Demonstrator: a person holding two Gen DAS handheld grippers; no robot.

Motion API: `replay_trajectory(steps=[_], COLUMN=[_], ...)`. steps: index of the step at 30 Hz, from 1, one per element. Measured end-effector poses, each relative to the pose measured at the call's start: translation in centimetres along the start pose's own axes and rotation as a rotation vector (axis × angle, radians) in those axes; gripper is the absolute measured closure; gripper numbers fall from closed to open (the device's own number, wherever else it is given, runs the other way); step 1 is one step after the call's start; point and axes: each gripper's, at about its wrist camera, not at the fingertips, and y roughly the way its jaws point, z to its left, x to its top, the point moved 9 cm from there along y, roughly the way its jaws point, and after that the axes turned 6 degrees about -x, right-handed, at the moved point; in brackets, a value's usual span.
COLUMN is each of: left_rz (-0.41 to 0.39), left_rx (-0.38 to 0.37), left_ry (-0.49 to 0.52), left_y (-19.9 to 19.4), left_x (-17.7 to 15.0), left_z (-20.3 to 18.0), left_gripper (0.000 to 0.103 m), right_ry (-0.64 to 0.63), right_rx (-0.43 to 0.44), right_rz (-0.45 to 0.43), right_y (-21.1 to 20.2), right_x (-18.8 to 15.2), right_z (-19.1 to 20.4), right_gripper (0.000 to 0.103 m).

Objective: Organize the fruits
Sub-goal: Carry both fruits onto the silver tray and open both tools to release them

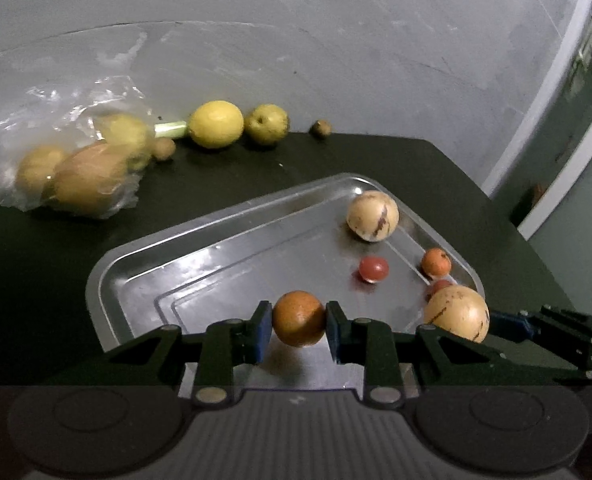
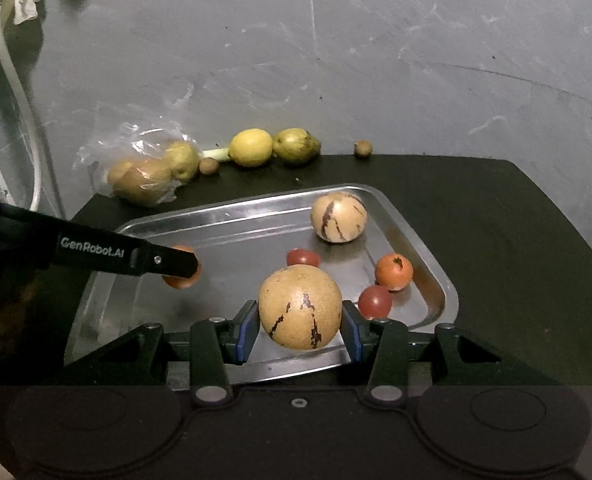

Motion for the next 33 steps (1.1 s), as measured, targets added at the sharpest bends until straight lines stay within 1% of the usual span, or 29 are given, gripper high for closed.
replay_trajectory(steps=[5, 12, 23, 29, 33], left_rz=[0.022, 0.056, 0.067, 0.069, 0.072], left_rx=[-0.014, -0.04, -0.053, -0.054, -0.056], left_ry=[0.04, 0.105, 0.202, 0.233, 0.232], left_y=[0.8, 1.7, 1.6, 1.5, 1.5], left_x=[-0.2, -0.7, -1.3, -1.4, -1.4], left_z=[-0.6, -1.6, -2.6, -2.9, -2.9], left_gripper=[0.072, 0.072, 0.072, 0.071, 0.071], right_ry=[-0.005, -0.047, -0.11, -0.136, -0.137], right_rx=[-0.024, -0.041, -0.048, -0.046, -0.044], right_rz=[0.006, 0.009, 0.014, 0.023, 0.031], right_y=[0.3, 1.0, 1.5, 1.8, 1.9], right_x=[-0.2, -0.2, -0.4, -0.4, -0.4], right_z=[-0.2, 0.1, 0.6, 0.7, 0.7], right_gripper=[0.058, 0.058, 0.058, 0.058, 0.058])
